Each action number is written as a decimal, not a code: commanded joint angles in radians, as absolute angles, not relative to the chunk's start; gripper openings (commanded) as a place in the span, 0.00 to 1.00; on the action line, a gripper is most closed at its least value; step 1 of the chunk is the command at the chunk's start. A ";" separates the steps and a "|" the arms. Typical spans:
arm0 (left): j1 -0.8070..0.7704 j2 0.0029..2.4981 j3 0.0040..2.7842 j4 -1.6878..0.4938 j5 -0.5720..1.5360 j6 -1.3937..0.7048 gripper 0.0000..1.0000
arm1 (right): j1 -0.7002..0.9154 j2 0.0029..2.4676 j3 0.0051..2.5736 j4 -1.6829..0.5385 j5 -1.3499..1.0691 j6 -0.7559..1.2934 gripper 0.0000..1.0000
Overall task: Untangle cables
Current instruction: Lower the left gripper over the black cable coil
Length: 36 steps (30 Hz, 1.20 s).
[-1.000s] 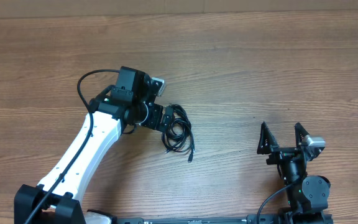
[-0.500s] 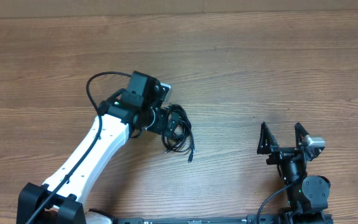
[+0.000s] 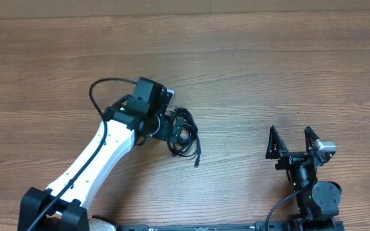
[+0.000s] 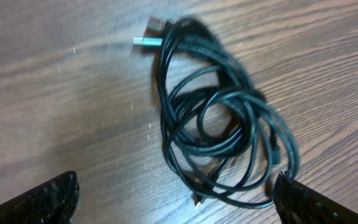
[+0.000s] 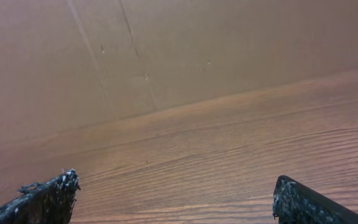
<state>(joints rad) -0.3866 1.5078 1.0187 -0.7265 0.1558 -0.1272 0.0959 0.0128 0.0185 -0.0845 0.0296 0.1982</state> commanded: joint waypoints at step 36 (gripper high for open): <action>-0.461 1.525 0.885 -0.567 0.068 -0.345 1.00 | 0.096 0.002 0.008 -0.082 0.025 0.201 1.00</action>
